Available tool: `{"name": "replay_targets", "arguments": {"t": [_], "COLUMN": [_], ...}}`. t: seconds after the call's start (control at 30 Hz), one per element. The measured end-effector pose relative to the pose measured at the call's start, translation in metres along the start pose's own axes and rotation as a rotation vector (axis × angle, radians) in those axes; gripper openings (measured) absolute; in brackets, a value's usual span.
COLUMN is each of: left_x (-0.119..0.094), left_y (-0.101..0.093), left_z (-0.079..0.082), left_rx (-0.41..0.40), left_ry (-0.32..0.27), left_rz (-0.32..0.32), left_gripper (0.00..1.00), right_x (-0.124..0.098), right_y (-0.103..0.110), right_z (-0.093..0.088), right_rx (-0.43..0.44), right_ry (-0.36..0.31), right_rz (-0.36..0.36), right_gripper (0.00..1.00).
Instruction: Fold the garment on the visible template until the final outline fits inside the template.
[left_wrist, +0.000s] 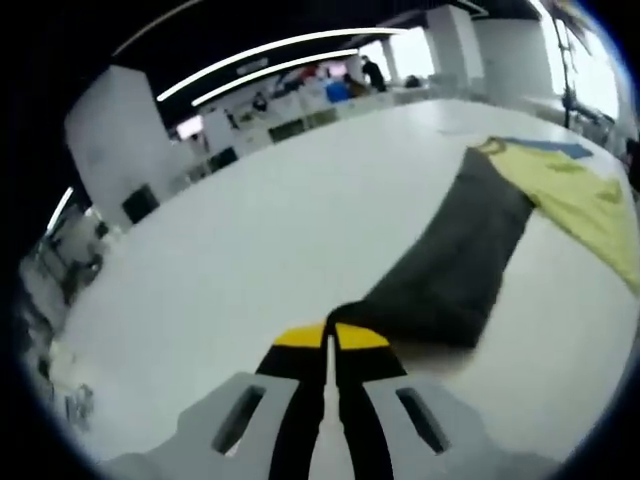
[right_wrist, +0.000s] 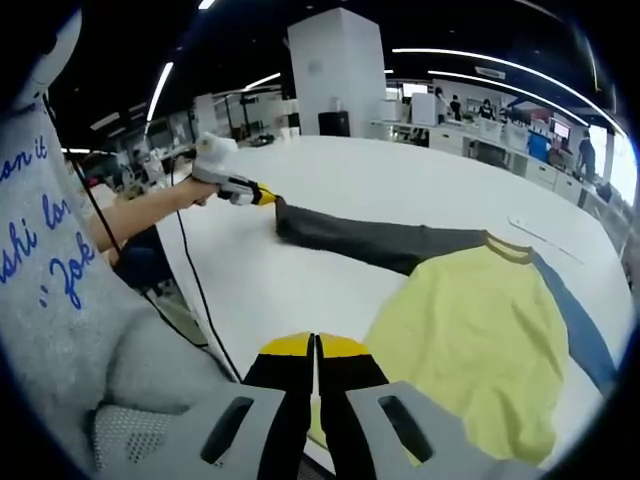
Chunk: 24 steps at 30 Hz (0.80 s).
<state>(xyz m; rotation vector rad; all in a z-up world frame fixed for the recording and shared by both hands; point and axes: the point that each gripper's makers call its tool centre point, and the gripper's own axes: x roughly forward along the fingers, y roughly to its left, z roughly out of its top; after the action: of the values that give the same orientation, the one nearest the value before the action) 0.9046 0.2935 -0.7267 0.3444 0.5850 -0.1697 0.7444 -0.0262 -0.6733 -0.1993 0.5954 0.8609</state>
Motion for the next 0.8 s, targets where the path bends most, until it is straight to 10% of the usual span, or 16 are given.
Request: {"name": "replay_targets", "arguments": {"t": [0.43, 0.8], "left_x": [0.013, 0.003], "left_y": [0.005, -0.016], "left_z": [-0.024, -0.005], "left_rx": [0.031, 0.045], "left_ry": [0.066, 0.009], "left_rz": [-0.005, -0.039], "left_gripper": [0.0, 0.1], "right_x": [0.0, 0.002], "right_y": [0.0, 0.004], "right_z": [0.001, 0.0], "right_rx": [-0.002, -0.002], "right_ry": [-0.002, 0.0], "right_rz": [0.003, 0.01], "right_gripper": [0.01, 0.01]}}
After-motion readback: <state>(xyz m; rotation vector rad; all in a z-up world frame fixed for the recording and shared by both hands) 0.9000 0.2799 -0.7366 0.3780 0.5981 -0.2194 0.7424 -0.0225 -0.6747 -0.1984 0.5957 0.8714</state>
